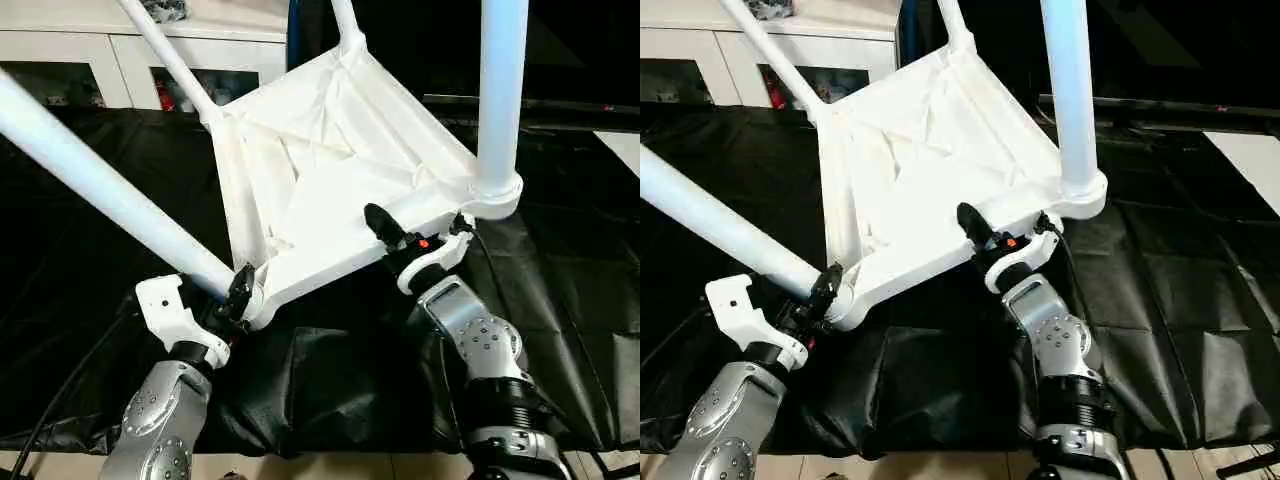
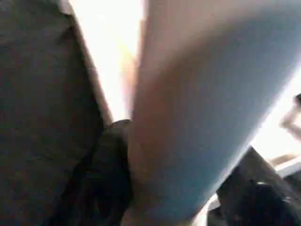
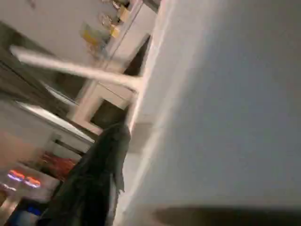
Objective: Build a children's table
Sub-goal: Flip table
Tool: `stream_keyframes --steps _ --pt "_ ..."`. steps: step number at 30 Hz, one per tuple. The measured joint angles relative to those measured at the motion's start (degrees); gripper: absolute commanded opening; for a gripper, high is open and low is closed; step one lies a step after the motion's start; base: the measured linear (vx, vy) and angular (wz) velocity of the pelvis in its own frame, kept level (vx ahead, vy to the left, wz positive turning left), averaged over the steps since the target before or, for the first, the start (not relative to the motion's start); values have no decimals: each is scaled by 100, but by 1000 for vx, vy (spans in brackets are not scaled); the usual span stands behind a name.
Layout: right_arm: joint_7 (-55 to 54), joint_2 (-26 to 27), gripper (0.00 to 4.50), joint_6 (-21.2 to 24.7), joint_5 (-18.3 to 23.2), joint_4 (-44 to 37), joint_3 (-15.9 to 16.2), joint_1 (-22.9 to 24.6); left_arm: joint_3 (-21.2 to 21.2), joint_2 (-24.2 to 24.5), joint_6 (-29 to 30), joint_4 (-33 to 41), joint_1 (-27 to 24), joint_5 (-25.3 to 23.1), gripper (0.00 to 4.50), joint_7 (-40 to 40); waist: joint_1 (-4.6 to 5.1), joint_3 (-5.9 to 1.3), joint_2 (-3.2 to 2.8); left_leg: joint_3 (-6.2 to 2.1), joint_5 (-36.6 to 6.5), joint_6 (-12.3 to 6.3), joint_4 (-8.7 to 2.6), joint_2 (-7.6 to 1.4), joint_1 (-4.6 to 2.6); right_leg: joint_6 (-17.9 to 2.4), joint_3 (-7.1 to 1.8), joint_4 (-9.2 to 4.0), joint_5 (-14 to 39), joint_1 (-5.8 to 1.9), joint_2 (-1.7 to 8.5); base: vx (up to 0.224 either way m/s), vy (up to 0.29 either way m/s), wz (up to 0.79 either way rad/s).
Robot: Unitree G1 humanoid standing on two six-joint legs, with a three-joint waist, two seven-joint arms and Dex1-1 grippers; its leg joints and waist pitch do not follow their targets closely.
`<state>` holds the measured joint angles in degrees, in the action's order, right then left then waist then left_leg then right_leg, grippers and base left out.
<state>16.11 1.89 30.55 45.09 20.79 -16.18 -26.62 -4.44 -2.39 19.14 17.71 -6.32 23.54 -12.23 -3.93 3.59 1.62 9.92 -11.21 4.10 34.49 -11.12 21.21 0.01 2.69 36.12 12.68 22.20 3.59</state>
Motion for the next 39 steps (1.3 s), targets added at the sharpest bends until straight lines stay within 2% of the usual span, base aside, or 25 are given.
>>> stream_keyframes --steps 4,8,13,14,17,18,28,34,37,39 --pt "90 -51 234 -4 -2 -44 3 24 0 35 -81 29 14 154 319 -126 -16 1 -11 9 0 0 -2 -3 1 0 -11 6 -2 11 -6 0 0 0" --pt "96 -217 228 -4 -27 -175 -16 8 -65 220 -57 89 -31 222 355 -294 -102 3 -6 9 1 0 -1 -7 0 0 -11 6 -2 13 -8 0 0 0" --pt "32 -271 218 -4 -59 -353 -23 3 -137 759 -6 237 -470 320 389 -704 -137 0 -11 10 1 1 0 -7 -1 0 -11 7 -2 12 -9 0 0 0" --pt "-8 -271 215 -4 -64 -384 -25 3 -136 834 8 237 -520 307 412 -775 -149 0 -11 10 2 3 1 -7 0 0 -12 7 -6 10 -8 0 0 0" --pt "-86 -271 213 -11 -62 -414 -34 1 -111 1058 35 237 -551 245 424 -921 -165 1 -11 10 3 4 4 -7 -2 3 -13 7 -18 8 -8 0 0 0" --pt "-113 -274 212 -12 -63 -427 -42 1 -112 1169 38 237 -565 215 444 -984 -166 1 -11 9 5 7 4 -7 -2 2 -13 7 -21 8 -8 0 0 0" --pt "-383 -502 211 -142 -196 -671 -153 -29 98 1983 -240 215 -684 -27 450 -1864 -187 2 -26 8 15 22 3 -6 -6 3 -17 6 -42 9 -8 0 0 0" --pt "-578 -645 211 -195 -319 -862 -143 -59 347 2397 -850 -255 -721 -256 450 -2643 -179 2 -27 8 15 23 2 -4 -9 4 -22 6 -43 10 -10 0 0 0" --pt "-643 -748 211 -195 -433 -979 -78 -71 375 2437 -1108 -532 -568 -314 450 -2865 -186 1 -24 10 15 23 2 -2 -12 5 -26 6 -46 8 -9 0 0 0" --pt "-763 -821 211 -190 -507 -1109 0 -90 389 2429 -1280 -843 -227 -396 450 -2887 -201 1 -24 10 18 25 1 -1 -14 5 -27 7 -53 7 -9 0 0 0"
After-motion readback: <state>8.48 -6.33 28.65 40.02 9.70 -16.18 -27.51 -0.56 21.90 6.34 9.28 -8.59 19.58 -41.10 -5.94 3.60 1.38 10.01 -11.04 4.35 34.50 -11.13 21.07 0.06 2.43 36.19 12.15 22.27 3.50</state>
